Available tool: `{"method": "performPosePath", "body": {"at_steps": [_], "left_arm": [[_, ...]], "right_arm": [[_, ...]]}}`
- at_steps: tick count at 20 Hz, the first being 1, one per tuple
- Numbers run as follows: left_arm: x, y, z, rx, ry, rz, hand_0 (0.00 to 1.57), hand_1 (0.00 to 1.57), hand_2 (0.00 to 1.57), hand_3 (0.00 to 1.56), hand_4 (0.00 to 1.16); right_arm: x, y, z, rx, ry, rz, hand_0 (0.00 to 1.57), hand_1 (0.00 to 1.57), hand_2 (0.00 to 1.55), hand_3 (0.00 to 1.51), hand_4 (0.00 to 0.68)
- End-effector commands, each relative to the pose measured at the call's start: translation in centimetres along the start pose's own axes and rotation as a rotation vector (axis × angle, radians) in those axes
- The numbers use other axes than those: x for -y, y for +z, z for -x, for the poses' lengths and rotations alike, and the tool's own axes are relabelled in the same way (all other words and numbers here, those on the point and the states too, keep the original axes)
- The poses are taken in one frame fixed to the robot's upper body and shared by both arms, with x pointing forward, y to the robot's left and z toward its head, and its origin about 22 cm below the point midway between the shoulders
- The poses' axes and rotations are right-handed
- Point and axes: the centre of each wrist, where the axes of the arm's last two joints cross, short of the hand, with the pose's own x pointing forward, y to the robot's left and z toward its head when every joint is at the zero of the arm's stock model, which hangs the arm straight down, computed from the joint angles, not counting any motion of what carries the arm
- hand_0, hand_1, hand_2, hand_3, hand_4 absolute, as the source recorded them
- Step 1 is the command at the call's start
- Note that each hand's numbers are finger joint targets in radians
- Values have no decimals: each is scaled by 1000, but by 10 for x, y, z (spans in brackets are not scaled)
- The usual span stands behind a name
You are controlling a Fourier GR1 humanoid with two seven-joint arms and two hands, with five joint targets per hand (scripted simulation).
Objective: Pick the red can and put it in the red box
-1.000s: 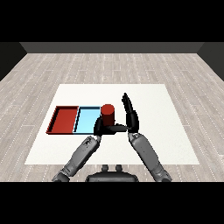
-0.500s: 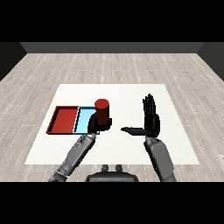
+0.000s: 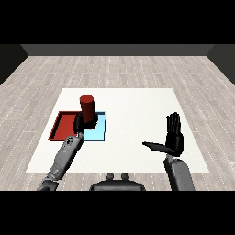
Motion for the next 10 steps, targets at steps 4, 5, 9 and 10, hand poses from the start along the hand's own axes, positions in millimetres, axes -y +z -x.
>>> {"method": "performPosePath", "body": {"at_steps": [4, 5, 9, 10], "left_arm": [[-98, -21, 11, -112, -235, -140, 1571, 1571, 1552, 1472, 1138], [-119, -25, 17, -150, -257, -216, 1571, 1571, 1556, 1479, 1131], [-149, -17, 37, -220, -398, -296, 1571, 1571, 1553, 1485, 1076], [-176, -23, 40, -241, -430, -295, 1571, 1571, 1552, 1479, 1061]], "right_arm": [[18, 3, 14, -29, 32, 34, 0, 0, 0, 0, 0], [24, 5, 20, -39, 24, 19, 0, 0, 0, 0, 0], [25, 9, 41, -62, 37, 38, 0, 0, 0, 0, 0], [13, -2, 18, -53, 7, 30, 0, 0, 0, 0, 0]]}}
